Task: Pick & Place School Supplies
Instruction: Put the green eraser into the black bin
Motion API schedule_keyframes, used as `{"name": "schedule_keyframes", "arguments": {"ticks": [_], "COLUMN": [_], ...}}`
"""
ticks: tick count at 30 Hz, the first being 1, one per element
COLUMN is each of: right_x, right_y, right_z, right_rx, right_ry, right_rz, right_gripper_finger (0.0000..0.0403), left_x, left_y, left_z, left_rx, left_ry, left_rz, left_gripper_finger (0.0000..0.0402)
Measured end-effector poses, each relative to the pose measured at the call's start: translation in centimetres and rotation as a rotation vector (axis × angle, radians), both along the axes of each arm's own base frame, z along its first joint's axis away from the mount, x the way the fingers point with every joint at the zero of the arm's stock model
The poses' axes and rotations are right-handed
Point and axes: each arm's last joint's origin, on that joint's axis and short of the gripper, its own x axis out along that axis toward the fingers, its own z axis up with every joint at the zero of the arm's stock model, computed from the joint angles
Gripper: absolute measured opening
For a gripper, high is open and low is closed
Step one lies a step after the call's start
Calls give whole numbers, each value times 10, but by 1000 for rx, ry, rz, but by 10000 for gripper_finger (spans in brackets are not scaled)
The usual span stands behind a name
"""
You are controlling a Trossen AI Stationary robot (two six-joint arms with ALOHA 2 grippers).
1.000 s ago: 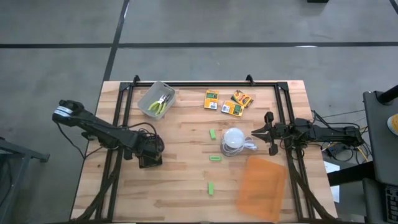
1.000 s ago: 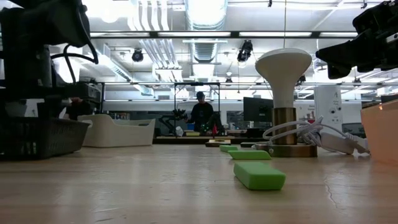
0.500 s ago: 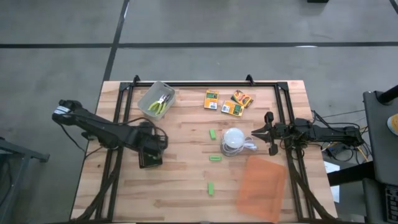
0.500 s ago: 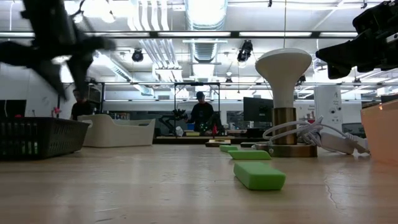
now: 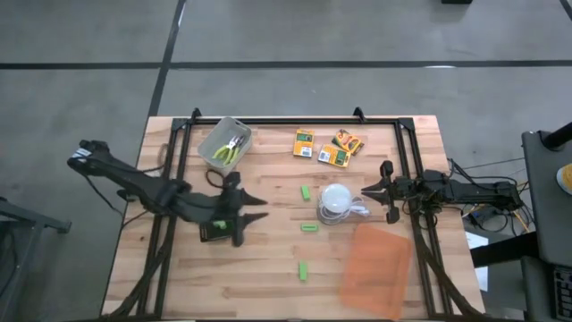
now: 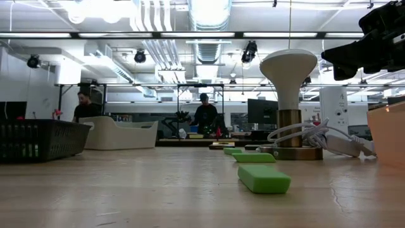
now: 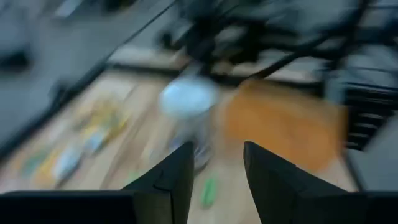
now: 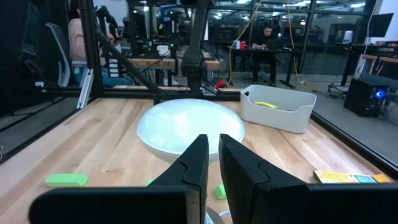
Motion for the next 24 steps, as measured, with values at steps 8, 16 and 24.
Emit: {"name": "schedule_keyframes", "arguments": {"ticks": [8, 16, 24], "right_x": [0, 0, 0], "right_y": [0, 0, 0], "right_z": [0, 0, 0], "right_rx": [0, 0, 0], "right_ry": [0, 0, 1], "right_rz": [0, 0, 0], "right_gripper_finger": [36, 36, 36], "left_x": [-17, -41, -81], "left_y": [3, 12, 29], "left_z": [19, 17, -3], "left_rx": [124, 211, 188], "left_ry": [-84, -254, -405], "left_rz": [-218, -303, -313], "left_gripper_finger": [145, 131, 128]}}
